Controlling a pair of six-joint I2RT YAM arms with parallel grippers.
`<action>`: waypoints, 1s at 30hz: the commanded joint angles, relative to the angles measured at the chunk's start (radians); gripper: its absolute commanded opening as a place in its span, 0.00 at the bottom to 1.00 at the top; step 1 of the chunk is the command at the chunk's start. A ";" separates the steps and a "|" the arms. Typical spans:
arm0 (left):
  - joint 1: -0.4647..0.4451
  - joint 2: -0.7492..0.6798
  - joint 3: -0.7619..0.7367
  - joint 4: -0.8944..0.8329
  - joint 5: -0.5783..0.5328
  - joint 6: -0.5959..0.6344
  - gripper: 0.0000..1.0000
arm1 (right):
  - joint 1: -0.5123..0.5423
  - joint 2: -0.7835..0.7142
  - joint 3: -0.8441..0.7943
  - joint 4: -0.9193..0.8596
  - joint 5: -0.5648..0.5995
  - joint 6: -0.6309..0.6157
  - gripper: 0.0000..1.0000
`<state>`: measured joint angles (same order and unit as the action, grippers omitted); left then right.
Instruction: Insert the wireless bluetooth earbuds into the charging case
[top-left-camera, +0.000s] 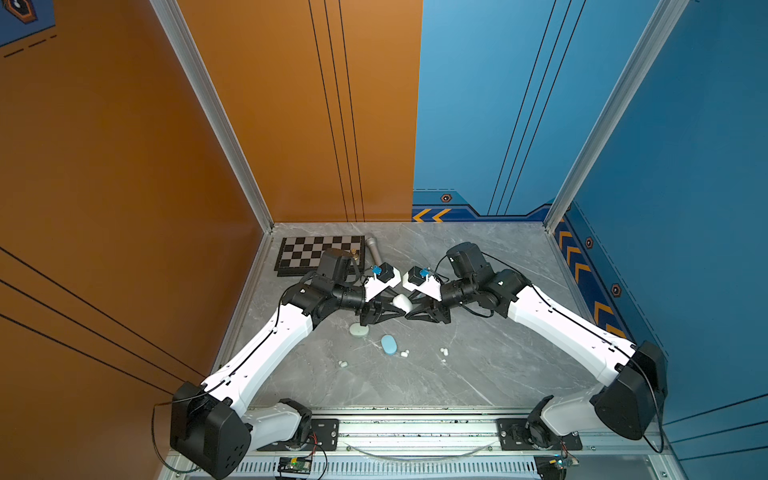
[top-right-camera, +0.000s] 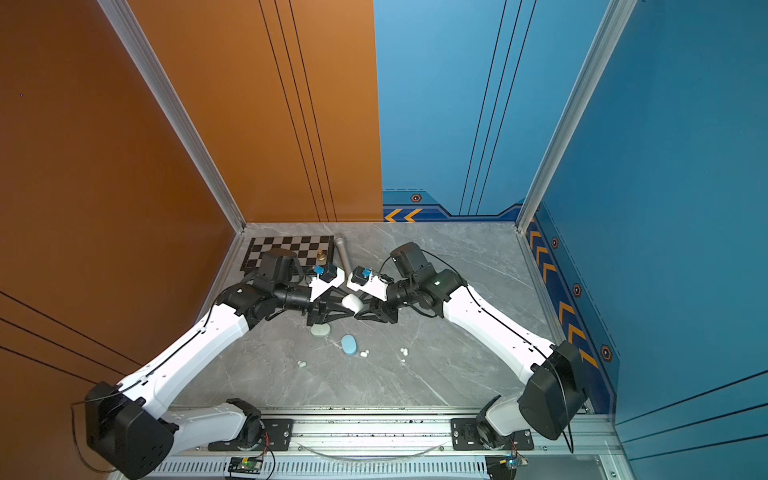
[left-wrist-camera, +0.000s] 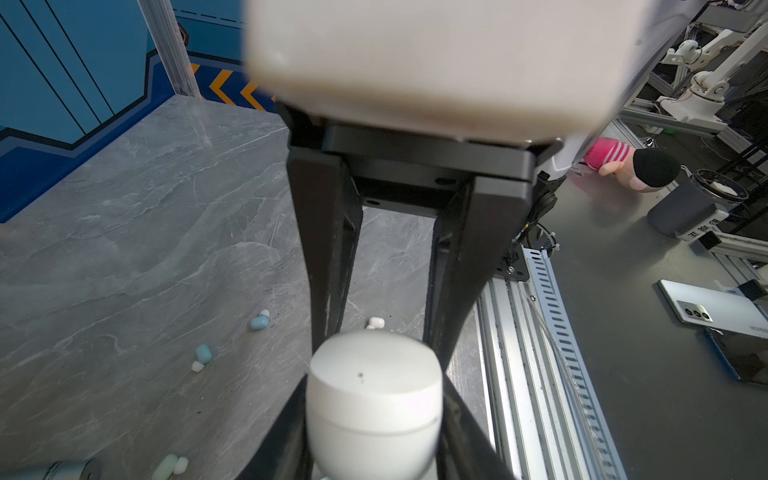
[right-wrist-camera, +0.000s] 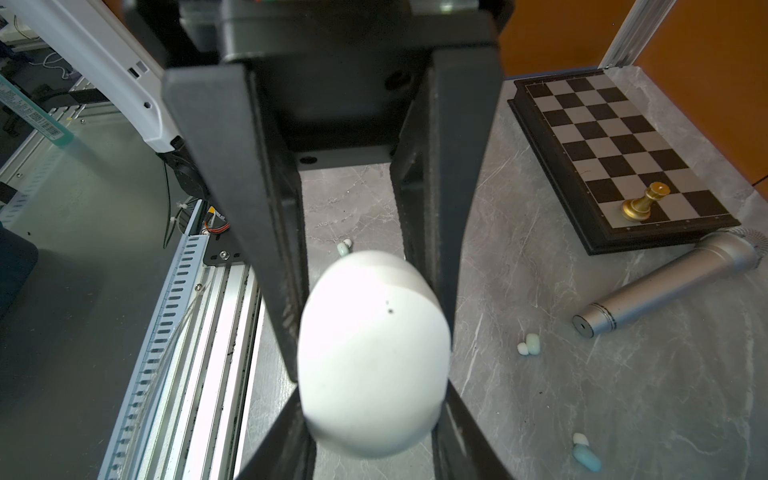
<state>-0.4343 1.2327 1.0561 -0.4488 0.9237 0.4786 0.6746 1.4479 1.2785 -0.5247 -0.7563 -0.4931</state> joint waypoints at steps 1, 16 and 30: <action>-0.015 0.011 0.026 -0.033 0.021 0.025 0.00 | -0.006 0.014 0.040 0.006 0.001 0.030 0.30; -0.009 0.015 0.018 -0.034 0.010 0.017 0.00 | -0.056 0.002 0.010 0.123 -0.034 0.158 0.66; -0.007 0.030 0.034 -0.033 0.020 0.005 0.00 | -0.108 -0.015 -0.015 0.247 -0.031 0.280 0.67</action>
<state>-0.4263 1.2541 1.0752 -0.4202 0.8814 0.4782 0.5880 1.4490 1.2655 -0.4118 -0.8146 -0.2611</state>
